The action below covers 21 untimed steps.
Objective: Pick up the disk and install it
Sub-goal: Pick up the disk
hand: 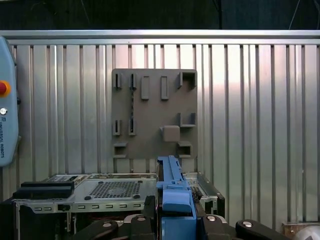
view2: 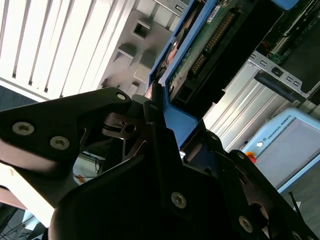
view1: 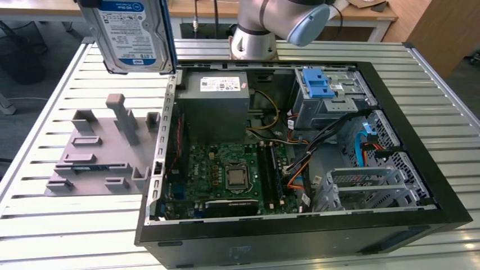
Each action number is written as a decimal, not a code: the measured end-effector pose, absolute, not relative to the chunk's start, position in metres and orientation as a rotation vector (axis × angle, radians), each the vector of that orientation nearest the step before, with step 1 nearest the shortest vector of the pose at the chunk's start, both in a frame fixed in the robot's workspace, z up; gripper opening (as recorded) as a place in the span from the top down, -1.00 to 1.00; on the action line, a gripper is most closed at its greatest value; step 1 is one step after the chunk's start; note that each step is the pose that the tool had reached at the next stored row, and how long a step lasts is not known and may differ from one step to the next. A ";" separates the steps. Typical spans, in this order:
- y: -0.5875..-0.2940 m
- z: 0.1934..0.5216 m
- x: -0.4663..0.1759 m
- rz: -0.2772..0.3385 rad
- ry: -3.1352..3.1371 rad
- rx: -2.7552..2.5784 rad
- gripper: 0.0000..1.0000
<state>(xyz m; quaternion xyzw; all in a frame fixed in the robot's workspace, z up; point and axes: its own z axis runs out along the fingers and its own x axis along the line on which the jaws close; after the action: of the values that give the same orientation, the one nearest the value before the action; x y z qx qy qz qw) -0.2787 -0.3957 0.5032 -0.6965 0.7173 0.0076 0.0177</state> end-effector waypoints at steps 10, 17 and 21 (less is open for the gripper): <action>-0.404 0.503 -0.265 0.026 2.230 -2.164 0.27; -0.410 0.503 -0.255 0.027 2.231 -2.165 0.27; -0.413 0.503 -0.250 0.028 2.232 -2.165 0.27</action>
<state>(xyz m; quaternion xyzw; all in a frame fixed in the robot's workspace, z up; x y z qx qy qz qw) -0.2501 -0.4130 0.5032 -0.6961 0.7177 0.0090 0.0162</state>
